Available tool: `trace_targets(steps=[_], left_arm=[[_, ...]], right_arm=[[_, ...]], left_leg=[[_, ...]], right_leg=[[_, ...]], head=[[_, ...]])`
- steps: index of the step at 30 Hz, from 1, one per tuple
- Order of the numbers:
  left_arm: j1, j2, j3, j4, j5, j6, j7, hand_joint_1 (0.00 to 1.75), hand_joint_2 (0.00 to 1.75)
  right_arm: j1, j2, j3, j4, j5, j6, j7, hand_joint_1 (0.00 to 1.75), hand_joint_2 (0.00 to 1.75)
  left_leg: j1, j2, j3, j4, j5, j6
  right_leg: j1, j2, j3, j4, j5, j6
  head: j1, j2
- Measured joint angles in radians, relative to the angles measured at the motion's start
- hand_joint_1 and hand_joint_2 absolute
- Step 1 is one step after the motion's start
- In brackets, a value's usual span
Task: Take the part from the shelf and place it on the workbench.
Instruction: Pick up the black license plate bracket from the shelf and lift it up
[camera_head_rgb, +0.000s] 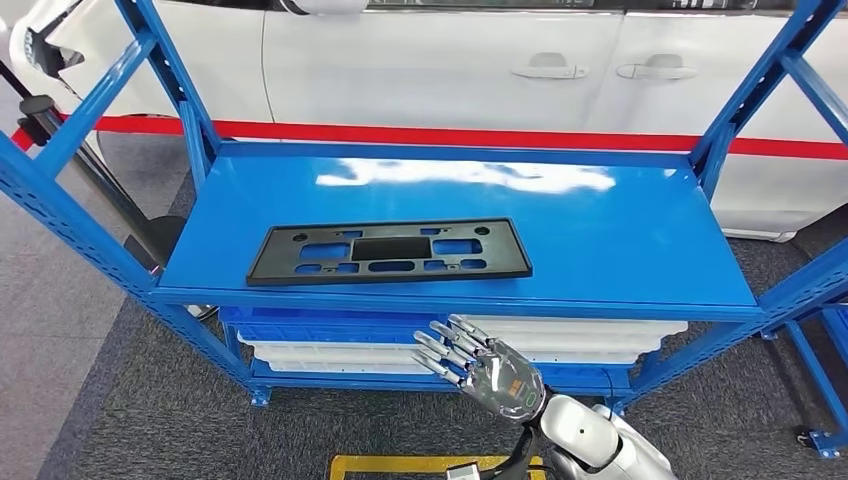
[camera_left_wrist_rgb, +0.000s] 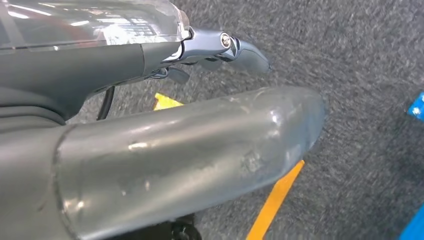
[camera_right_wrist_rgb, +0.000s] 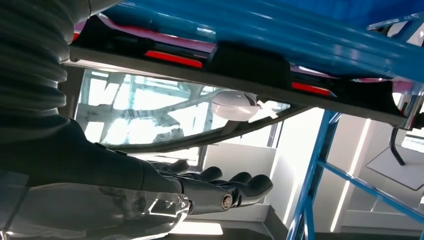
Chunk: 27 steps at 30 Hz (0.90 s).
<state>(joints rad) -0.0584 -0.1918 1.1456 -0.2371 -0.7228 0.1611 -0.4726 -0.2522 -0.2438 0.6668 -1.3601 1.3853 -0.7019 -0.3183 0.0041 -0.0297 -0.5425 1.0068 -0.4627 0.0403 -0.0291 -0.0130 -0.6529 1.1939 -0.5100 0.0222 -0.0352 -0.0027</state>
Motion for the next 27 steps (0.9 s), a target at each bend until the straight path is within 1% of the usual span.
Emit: trace_targets(steps=[1,2,3,4,6,7,8,9,11,12,13,14,15,16,17,18,19,20,22,23,24,25,26,27], left_arm=[[0.0,-0.001,0.0,0.0,0.0,-0.001,0.0,0.0,0.0],[-0.001,-0.002,0.0,0.0,-0.001,-0.001,0.0,0.0,0.0],[-0.001,-0.003,0.0,0.0,-0.001,-0.001,-0.001,0.0,0.0],[-0.002,-0.003,0.0,0.0,-0.002,-0.001,-0.001,0.0,0.0],[-0.002,-0.003,0.0,0.0,-0.002,-0.002,-0.002,0.0,0.0],[-0.003,-0.003,0.0,0.0,-0.002,-0.003,-0.002,0.0,0.0],[-0.004,-0.003,0.0,0.0,-0.002,-0.004,-0.003,0.0,0.0],[-0.005,-0.003,0.0,0.0,-0.003,-0.004,-0.004,0.0,0.0],[-0.005,-0.004,0.0,0.0,-0.004,-0.006,-0.004,0.0,0.0],[-0.003,-0.005,0.0,0.0,-0.005,-0.008,-0.004,0.0,0.0],[-0.002,-0.005,0.0,0.0,-0.006,-0.01,-0.004,0.0,0.0],[-0.001,-0.005,0.0,0.0,-0.008,-0.011,-0.004,0.0,0.0],[0.0,-0.005,0.0,0.0,-0.009,-0.012,-0.004,0.0,0.0],[0.0,-0.005,0.0,0.0,-0.01,-0.013,-0.004,0.0,0.0],[0.0,-0.005,0.0,0.0,-0.011,-0.014,-0.003,0.0,0.0],[-0.001,-0.005,0.0,0.0,-0.013,-0.015,-0.003,0.0,0.0],[-0.001,-0.006,0.0,0.0,-0.015,-0.015,-0.003,0.0,0.0],[-0.002,-0.006,0.0,0.0,-0.018,-0.015,-0.003,0.0,0.0],[-0.002,-0.009,0.0,0.0,-0.021,-0.015,-0.003,0.0,0.0],[-0.003,-0.01,0.0,0.0,-0.022,-0.015,-0.003,0.0,0.0],[-0.005,-0.011,0.0,0.0,-0.023,-0.015,-0.003,0.0,0.0],[-0.007,-0.011,0.0,0.0,-0.023,-0.015,-0.003,0.0,0.0],[-0.008,-0.011,0.0,-0.001,-0.023,-0.015,-0.003,0.0,0.0],[-0.01,-0.011,0.0,-0.001,-0.023,-0.015,-0.003,0.0,0.0]], right_arm=[[-0.002,0.0,0.0,0.001,-0.003,0.0,-0.001,0.0,1.75],[-0.005,0.0,0.001,0.002,-0.006,0.0,-0.003,0.0,1.75],[-0.008,0.0,0.002,0.003,-0.009,0.0,-0.005,0.0,1.75],[-0.011,0.001,0.003,0.006,-0.013,0.0,-0.006,0.0,1.75],[-0.016,0.001,0.005,0.01,-0.017,0.0,-0.007,0.0,1.75],[-0.018,0.0,0.007,0.013,-0.019,0.0,-0.008,0.0,1.75],[-0.021,-0.003,0.01,0.016,-0.021,0.0,-0.008,0.0,1.75],[-0.025,-0.006,0.013,0.019,-0.022,0.0,-0.008,0.0,1.75],[-0.031,-0.012,0.021,0.029,-0.028,0.0,-0.009,0.0,1.75],[-0.033,-0.014,0.026,0.034,-0.035,0.0,-0.011,0.0,1.75],[-0.036,-0.014,0.032,0.038,-0.043,0.0,-0.013,0.0,1.75],[-0.042,-0.014,0.039,0.043,-0.053,0.0,-0.013,0.0,1.75],[-0.053,-0.014,0.047,0.048,-0.062,0.0,-0.011,0.0,1.75],[-0.066,-0.014,0.057,0.054,-0.071,0.0,-0.006,0.0,1.75],[-0.08,-0.015,0.066,0.06,-0.077,0.0,0.0,0.0,1.75],[-0.092,-0.015,0.074,0.066,-0.083,0.0,0.007,0.0,1.75],[-0.102,-0.015,0.081,0.071,-0.087,0.0,0.013,0.0,1.75],[-0.11,-0.015,0.088,0.075,-0.091,0.0,0.019,0.0,1.75],[-0.122,-0.013,0.099,0.084,-0.098,0.0,0.03,0.0,1.75],[-0.128,-0.011,0.103,0.088,-0.101,0.0,0.035,0.0,1.75],[-0.132,-0.009,0.106,0.093,-0.103,0.0,0.04,0.0,1.75],[-0.136,-0.007,0.109,0.098,-0.105,0.0,0.045,0.0,1.75],[-0.138,-0.006,0.113,0.104,-0.108,0.0,0.048,0.0,1.75],[-0.139,-0.006,0.118,0.11,-0.111,0.0,0.051,0.0,1.75]], left_leg=[[-0.001,-0.001,0.006,0.0,-0.006,-0.004],[-0.003,-0.001,0.009,0.002,-0.013,-0.01],[-0.004,-0.001,0.01,0.002,-0.017,-0.016],[-0.005,0.0,0.009,0.001,-0.021,-0.022],[-0.004,0.002,0.014,0.001,-0.029,-0.034],[-0.003,0.004,0.014,0.011,-0.037,-0.041],[-0.002,0.005,0.002,0.04,-0.052,-0.047],[-0.001,0.006,-0.021,0.089,-0.075,-0.053],[0.0,0.008,-0.097,0.218,-0.123,-0.061],[0.0,0.009,-0.13,0.264,-0.131,-0.064],[0.0,0.009,-0.148,0.28,-0.12,-0.065],[0.0,0.009,-0.149,0.259,-0.089,-0.065],[0.0,0.009,-0.134,0.206,-0.046,-0.063],[-0.001,0.008,-0.112,0.141,-0.004,-0.059],[-0.002,0.007,-0.091,0.083,0.025,-0.053],[-0.004,0.005,-0.077,0.045,0.039,-0.046],[-0.007,0.003,-0.07,0.028,0.04,-0.039],[-0.009,0.003,-0.069,0.025,0.036,-0.032],[-0.004,0.001,-0.063,0.019,0.035,-0.019],[0.0,0.0,-0.058,0.014,0.035,-0.013],[0.003,-0.001,-0.053,0.011,0.034,-0.007],[0.004,-0.004,-0.051,0.01,0.031,-0.003],[0.003,-0.006,-0.048,0.01,0.028,0.001],[0.003,-0.008,-0.045,0.01,0.024,0.002]], right_leg=[[0.001,-0.004,0.026,-0.063,0.036,-0.003],[0.003,-0.007,0.049,-0.12,0.055,-0.007],[0.006,-0.01,0.063,-0.153,0.059,-0.01],[0.009,-0.012,0.07,-0.166,0.051,-0.014],[0.008,-0.01,0.077,-0.175,0.045,-0.02],[0.006,-0.011,0.081,-0.179,0.043,-0.025],[0.005,-0.013,0.086,-0.183,0.041,-0.031],[0.005,-0.016,0.092,-0.186,0.039,-0.036],[0.007,-0.023,0.1,-0.186,0.03,-0.044],[0.008,-0.025,0.105,-0.186,0.025,-0.045],[0.009,-0.026,0.112,-0.186,0.02,-0.045],[0.009,-0.027,0.12,-0.186,0.014,-0.044],[0.008,-0.027,0.129,-0.185,0.007,-0.042],[0.008,-0.027,0.138,-0.185,0.0,-0.039],[0.01,-0.025,0.145,-0.183,-0.007,-0.034],[0.012,-0.024,0.15,-0.182,-0.013,-0.029],[0.014,-0.024,0.153,-0.183,-0.017,-0.023],[0.016,-0.023,0.154,-0.184,-0.02,-0.018],[0.014,-0.023,0.155,-0.182,-0.027,-0.011],[0.013,-0.019,0.147,-0.162,-0.039,-0.008],[0.01,-0.014,0.126,-0.12,-0.059,-0.006],[0.008,-0.008,0.094,-0.058,-0.084,-0.004],[0.006,-0.004,0.052,0.014,-0.108,-0.003],[0.004,-0.002,0.013,0.073,-0.12,-0.001]], head=[[0.0,0.0],[0.0,0.0],[0.0,0.0],[0.0,0.0],[0.0,0.0],[0.0,0.0],[0.0,0.0],[0.0,0.0],[0.0,0.0],[0.0,0.0],[0.0,0.0],[0.0,0.0],[0.0,0.0],[0.0,0.0],[0.0,0.0],[0.0,0.0],[0.0,0.0],[0.0,0.0],[0.0,0.0],[0.0,0.0],[0.0,0.0],[0.0,0.0],[0.0,0.0],[0.0,0.0]])
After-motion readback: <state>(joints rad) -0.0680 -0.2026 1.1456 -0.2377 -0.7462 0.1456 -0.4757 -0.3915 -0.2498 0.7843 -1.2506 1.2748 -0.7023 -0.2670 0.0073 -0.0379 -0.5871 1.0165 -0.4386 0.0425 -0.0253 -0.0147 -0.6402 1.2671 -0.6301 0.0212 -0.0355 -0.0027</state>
